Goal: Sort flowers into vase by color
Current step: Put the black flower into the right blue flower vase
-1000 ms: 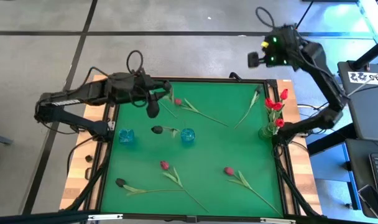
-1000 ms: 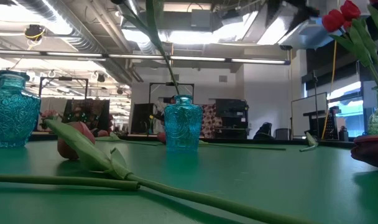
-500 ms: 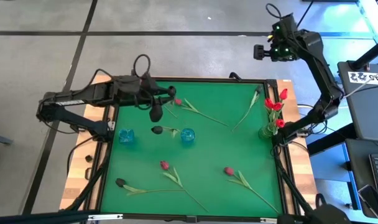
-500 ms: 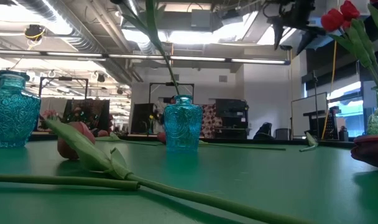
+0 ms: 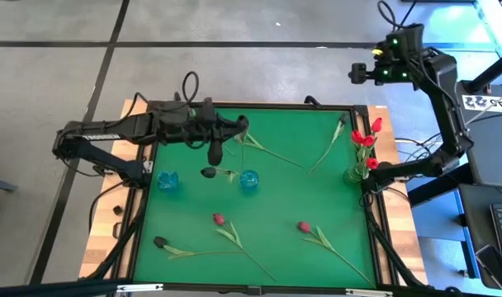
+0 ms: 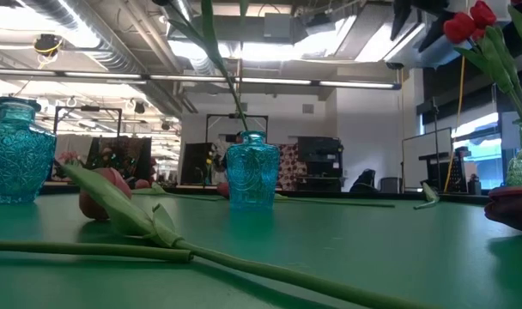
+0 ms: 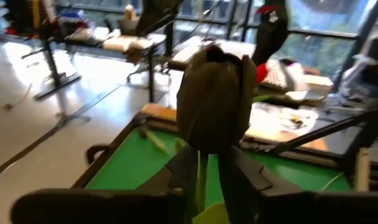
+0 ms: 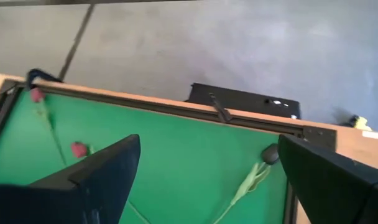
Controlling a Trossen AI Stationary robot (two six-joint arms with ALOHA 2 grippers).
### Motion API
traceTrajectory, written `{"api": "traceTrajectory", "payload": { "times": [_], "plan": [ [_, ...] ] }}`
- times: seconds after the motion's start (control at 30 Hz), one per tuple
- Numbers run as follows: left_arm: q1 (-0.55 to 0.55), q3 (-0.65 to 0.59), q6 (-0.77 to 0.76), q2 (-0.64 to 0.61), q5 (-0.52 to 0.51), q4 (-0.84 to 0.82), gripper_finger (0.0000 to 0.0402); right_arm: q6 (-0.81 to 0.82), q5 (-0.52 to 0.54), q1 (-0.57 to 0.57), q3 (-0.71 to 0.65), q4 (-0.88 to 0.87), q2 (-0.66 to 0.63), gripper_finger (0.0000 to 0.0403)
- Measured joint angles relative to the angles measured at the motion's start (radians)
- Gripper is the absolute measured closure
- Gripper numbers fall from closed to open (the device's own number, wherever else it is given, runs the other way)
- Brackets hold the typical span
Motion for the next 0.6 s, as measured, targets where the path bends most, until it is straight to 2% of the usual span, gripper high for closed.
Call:
{"api": "traceTrajectory", "payload": {
  "times": [0.2,0.33,0.6],
  "plan": [
    [-0.058,-0.103,0.018,0.005,0.002,0.225,0.0386,-0.019,-0.05,0.0,0.0,0.0,-0.036,0.0024],
    [-0.067,-0.171,0.02,0.006,0.002,0.355,0.0399,-0.019,-0.06,0.0,0.0,-0.001,-0.055,0.0024],
    [-0.048,-0.173,0.057,0.005,0.002,0.4,0.04,-0.018,-0.068,0.0,0.0,-0.007,-0.07,0.0024]
  ]
}}
